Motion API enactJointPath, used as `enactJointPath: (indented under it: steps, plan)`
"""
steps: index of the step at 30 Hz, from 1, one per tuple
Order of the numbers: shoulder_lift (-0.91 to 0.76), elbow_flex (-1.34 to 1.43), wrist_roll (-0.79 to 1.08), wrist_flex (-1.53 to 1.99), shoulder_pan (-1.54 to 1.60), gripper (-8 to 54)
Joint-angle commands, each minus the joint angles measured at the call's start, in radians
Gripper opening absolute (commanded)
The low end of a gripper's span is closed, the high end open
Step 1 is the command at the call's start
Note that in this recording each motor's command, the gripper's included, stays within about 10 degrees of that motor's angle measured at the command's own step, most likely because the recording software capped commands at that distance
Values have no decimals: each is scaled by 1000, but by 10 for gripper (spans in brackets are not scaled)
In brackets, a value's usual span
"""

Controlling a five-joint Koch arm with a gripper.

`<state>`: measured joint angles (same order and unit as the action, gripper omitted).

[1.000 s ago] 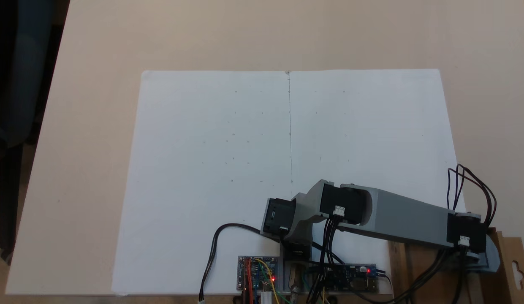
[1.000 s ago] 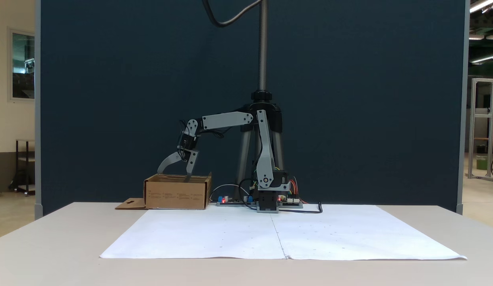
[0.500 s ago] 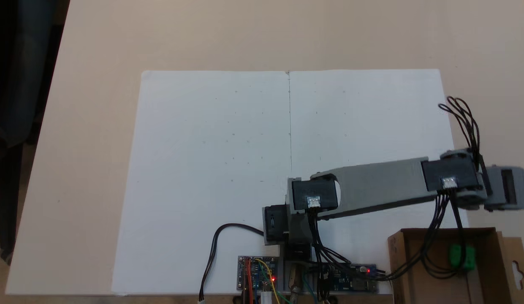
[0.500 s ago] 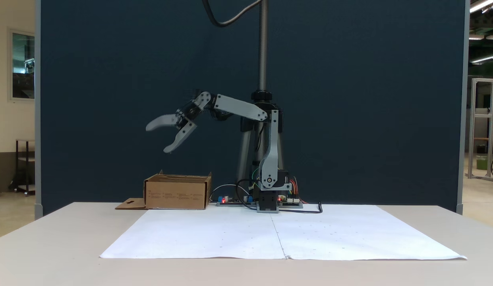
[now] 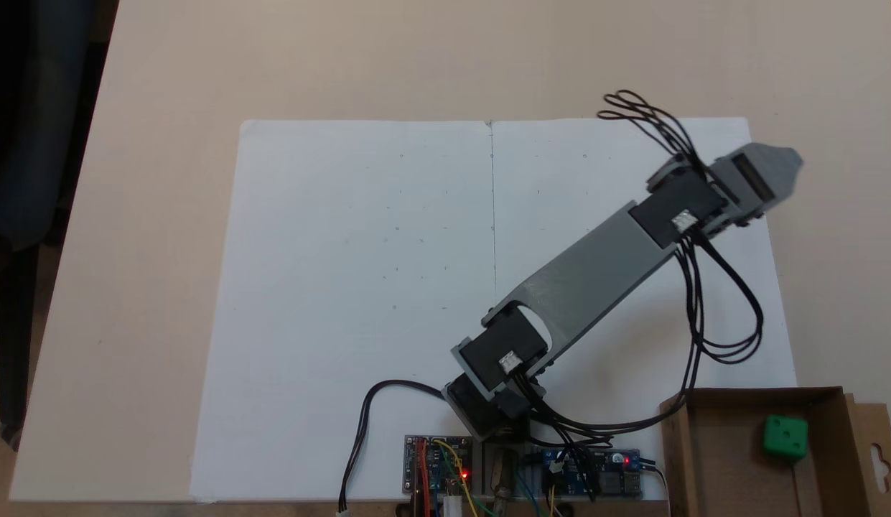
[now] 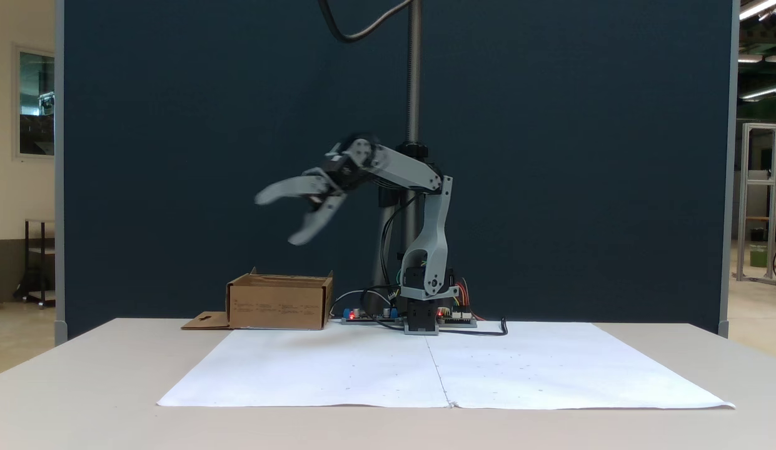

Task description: Grasp a green dice and put it in the bin.

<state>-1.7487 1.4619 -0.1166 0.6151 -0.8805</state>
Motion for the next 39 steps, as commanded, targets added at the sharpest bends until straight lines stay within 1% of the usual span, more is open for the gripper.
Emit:
enactJointPath:
  steps: [1,9,16,23,32,39]
  plan:
    - [-84,46,-44,-64,107,440]
    - [-285,442,-43,-328,482,437]
    - [-393,604,-43,-593,721,436]
    - [-598,821,-29,-813,884,436]
    - [-624,1246,81,-1103,890,430]
    - [-626,1479,121,-1325,888,430]
